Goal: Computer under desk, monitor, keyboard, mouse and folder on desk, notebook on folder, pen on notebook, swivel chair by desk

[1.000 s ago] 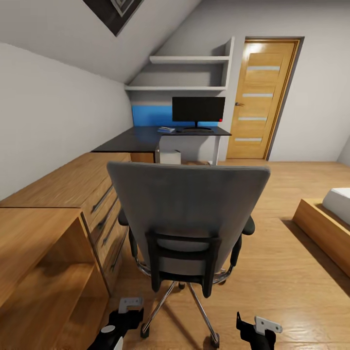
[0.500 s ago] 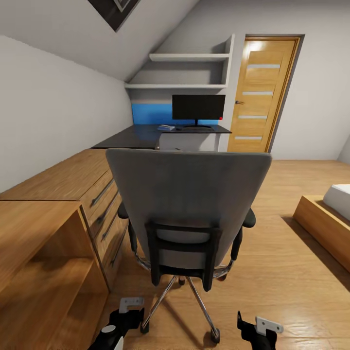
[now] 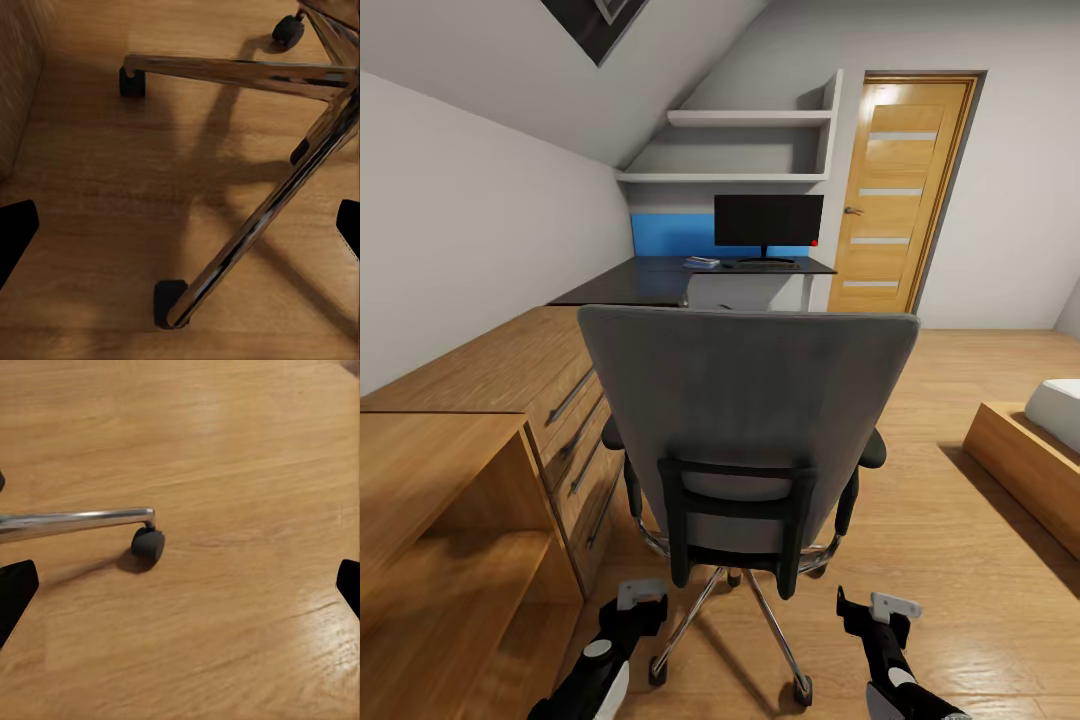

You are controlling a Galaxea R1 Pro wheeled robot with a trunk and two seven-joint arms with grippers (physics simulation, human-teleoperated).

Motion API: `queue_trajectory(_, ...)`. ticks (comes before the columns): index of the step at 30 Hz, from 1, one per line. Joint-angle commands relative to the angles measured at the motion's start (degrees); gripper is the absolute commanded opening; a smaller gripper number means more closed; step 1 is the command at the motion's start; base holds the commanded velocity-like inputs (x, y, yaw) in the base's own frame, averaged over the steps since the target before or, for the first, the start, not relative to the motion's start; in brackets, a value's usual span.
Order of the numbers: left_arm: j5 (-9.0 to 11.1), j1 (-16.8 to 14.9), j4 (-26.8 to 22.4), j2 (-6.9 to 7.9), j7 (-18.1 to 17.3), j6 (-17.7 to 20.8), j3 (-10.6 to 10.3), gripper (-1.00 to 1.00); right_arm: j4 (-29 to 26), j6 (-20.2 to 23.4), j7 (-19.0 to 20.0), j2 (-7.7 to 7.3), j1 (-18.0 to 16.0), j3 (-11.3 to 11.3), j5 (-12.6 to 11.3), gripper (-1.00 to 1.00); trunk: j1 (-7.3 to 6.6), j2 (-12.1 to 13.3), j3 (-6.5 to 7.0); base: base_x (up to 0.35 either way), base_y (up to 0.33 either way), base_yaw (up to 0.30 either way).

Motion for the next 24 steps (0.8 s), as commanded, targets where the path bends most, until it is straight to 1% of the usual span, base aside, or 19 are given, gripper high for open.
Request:
queue_trajectory(1,0.12,-1.01,-0.16,-0.14,0.89,1.24,-0.14,1.0,-0.09,0.48,-0.5,-0.28,-0.55,0.49,-0.14,1.0,-0.01,-0.02,-0.06,0.0,0.0,0.0)
queue_trajectory(2,0.14,-2.01,-0.21,-0.26,1.27,2.75,-0.14,1.0,-0.08,0.82,-0.5,-0.65,-1.04,0.49,-0.15,1.0,-0.01,-0.02,-0.06,0.0,0.0,0.0)
queue_trajectory(5,0.2,-3.47,-0.24,-0.37,1.68,5.79,-0.14,1.0,-0.09,1.29,-0.36,-1.61,-1.76,0.45,-0.16,1.0,-0.01,-0.02,-0.06,0.0,0.0,0.0)
queue_trajectory(8,0.25,-4.28,-0.14,-0.42,1.83,7.59,-0.14,1.0,0.05,1.55,-0.17,-2.27,-2.18,0.48,-0.12,1.0,-0.01,-0.02,-0.06,0.0,0.0,0.0)
queue_trajectory(9,0.12,-4.47,0.88,-0.37,1.63,7.36,-0.18,1.0,0.15,1.55,-0.06,-2.37,-2.28,0.55,-0.09,1.0,-0.01,-0.02,-0.06,0.0,0.0,0.0)
queue_trajectory(11,0.15,-4.52,1.22,-0.28,1.53,5.81,-0.13,1.0,0.21,1.55,-0.01,-2.39,-2.3,0.62,-0.06,1.0,-0.01,-0.02,-0.06,0.0,0.0,0.0)
queue_trajectory(12,0.13,-4.53,1.35,-0.26,1.5,4.27,-0.11,1.0,0.24,1.55,0.04,-2.4,-2.31,0.67,-0.03,1.0,-0.01,-0.02,-0.06,0.0,0.0,0.0)
queue_trajectory(13,0.1,-4.55,1.54,-0.27,1.51,0.48,-0.09,1.0,0.27,1.52,0.55,-2.41,-2.32,0.72,0.0,1.0,-0.01,-0.02,-0.06,0.0,0.0,0.0)
queue_trajectory(16,0.09,-4.56,1.64,-0.31,1.52,-0.97,-0.08,1.0,0.38,1.52,1.12,-2.42,-2.32,0.74,-0.03,1.0,-0.01,-0.02,-0.06,0.0,0.0,0.0)
queue_trajectory(19,0.09,-4.56,1.74,-0.34,1.52,-1.54,-0.12,1.0,0.53,1.52,1.36,-2.43,-2.33,0.73,-0.06,1.0,-0.01,-0.02,-0.06,0.003,-0.002,0.0)
queue_trajectory(24,0.09,-4.56,1.83,-0.36,1.44,-1.86,-0.13,1.0,0.62,1.48,1.51,-2.44,-2.33,0.75,-0.05,1.0,-0.01,-0.02,-0.06,0.151,-0.135,0.0)
